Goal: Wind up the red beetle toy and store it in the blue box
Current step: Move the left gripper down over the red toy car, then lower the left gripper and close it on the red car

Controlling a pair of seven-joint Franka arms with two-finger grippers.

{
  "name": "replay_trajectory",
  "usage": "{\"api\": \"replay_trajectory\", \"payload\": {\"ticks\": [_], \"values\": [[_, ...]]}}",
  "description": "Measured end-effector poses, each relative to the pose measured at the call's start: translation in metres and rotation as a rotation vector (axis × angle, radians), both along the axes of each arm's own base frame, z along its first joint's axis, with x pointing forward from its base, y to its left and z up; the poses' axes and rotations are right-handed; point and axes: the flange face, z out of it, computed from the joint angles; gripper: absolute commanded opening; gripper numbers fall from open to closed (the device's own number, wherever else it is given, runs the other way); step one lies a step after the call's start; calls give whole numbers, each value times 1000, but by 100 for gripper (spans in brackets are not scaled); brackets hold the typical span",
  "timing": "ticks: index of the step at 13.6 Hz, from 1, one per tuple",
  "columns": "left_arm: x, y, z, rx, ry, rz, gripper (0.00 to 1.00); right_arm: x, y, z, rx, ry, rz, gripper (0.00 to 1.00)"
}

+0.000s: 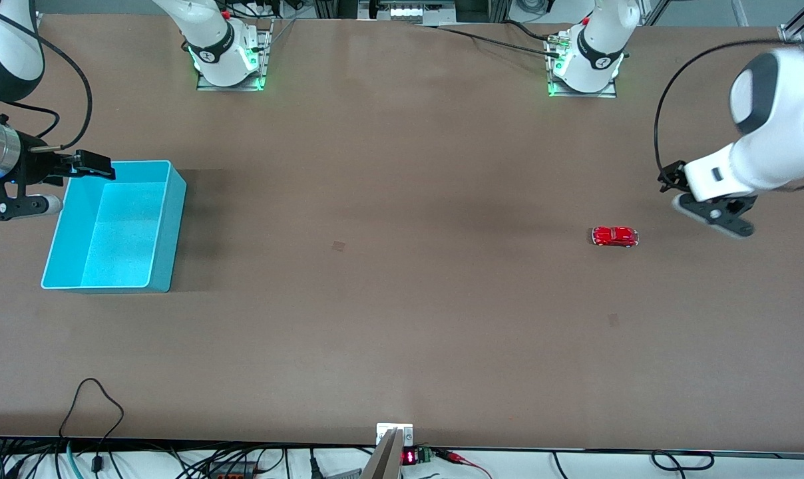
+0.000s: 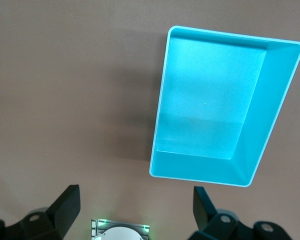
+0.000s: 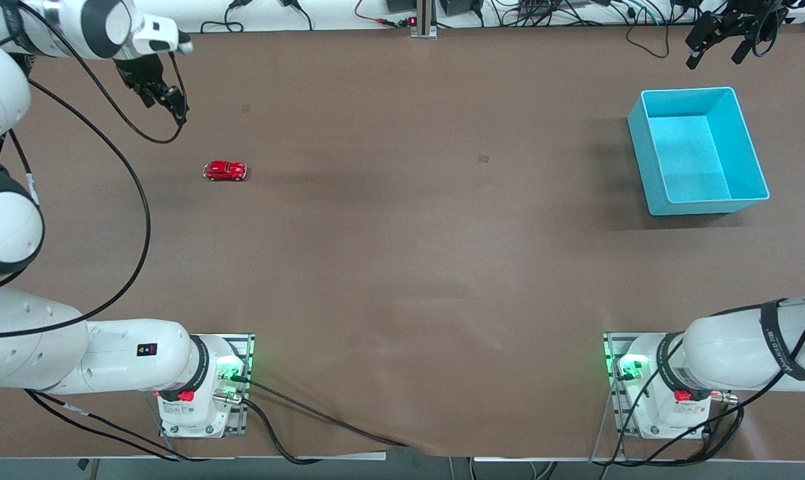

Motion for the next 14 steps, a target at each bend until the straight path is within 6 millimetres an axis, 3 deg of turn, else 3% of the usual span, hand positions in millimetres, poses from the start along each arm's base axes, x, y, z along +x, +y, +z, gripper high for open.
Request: {"api": "replay_trajectory", "payload": {"ticks": [9,11,14], "values": [[19,-3,-137,-70,48,-383,100,-2,0,-1,0,15,-1,100],[18,-5,-157,-54,29,-506,100,-2,0,-1,0,16,-1,100],[8,-14,-171,-73,55,-610,100,-2,0,-1,0,16,-1,100]]}}
